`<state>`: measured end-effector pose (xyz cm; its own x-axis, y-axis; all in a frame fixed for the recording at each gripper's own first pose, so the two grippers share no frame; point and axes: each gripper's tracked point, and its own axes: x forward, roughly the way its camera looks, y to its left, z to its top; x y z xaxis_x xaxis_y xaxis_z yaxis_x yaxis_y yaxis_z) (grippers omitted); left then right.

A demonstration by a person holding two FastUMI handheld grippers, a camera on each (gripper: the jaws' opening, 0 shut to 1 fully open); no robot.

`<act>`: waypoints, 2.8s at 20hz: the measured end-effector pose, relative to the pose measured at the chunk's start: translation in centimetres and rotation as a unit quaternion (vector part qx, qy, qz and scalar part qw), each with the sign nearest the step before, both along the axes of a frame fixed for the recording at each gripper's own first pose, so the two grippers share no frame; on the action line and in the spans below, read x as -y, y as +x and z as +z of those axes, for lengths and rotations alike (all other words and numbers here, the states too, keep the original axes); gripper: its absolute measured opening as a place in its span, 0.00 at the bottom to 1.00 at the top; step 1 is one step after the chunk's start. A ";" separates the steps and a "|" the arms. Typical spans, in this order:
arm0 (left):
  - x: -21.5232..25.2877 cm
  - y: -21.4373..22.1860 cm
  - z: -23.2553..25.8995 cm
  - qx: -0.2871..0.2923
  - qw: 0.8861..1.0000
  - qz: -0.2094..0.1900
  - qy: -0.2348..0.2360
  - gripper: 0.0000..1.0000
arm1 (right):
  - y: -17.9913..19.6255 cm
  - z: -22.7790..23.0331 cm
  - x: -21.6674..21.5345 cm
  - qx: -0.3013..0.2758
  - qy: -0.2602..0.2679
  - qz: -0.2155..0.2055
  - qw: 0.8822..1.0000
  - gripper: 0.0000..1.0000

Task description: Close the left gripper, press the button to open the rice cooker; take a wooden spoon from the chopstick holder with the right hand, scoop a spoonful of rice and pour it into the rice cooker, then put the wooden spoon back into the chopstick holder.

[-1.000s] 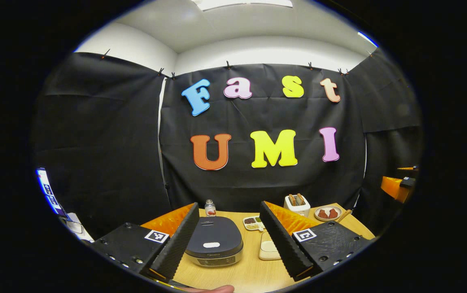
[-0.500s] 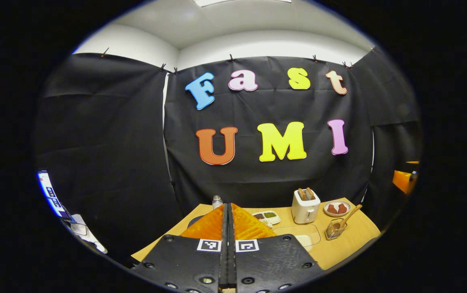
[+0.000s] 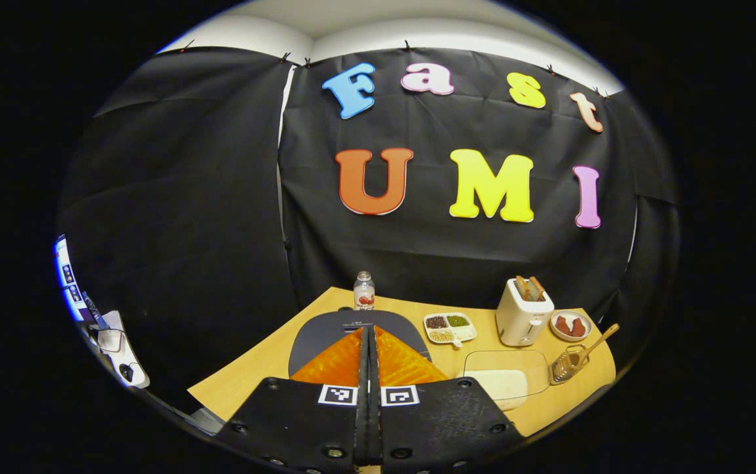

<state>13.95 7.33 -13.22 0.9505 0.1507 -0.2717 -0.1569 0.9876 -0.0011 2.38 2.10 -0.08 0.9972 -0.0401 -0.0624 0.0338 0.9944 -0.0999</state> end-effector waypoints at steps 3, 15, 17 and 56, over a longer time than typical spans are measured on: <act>-0.6 1.1 -5.1 -0.049 0.999 0.011 -0.005 0.00 | 0.3 0.0 0.0 -0.005 -0.003 -0.001 1.000 1.00; -1.3 1.1 -11.3 -0.124 0.992 0.032 -0.002 0.00 | 0.7 -1.8 -0.2 -0.032 -0.008 0.001 0.999 1.00; -1.2 1.0 -11.3 -0.131 0.991 0.030 -0.017 0.00 | 0.9 -2.1 -0.4 -0.037 -0.006 0.004 0.999 1.00; 3.5 -4.2 12.0 0.182 0.979 -0.055 0.079 0.61 | 0.9 0.5 -0.3 0.039 0.006 0.008 0.999 1.00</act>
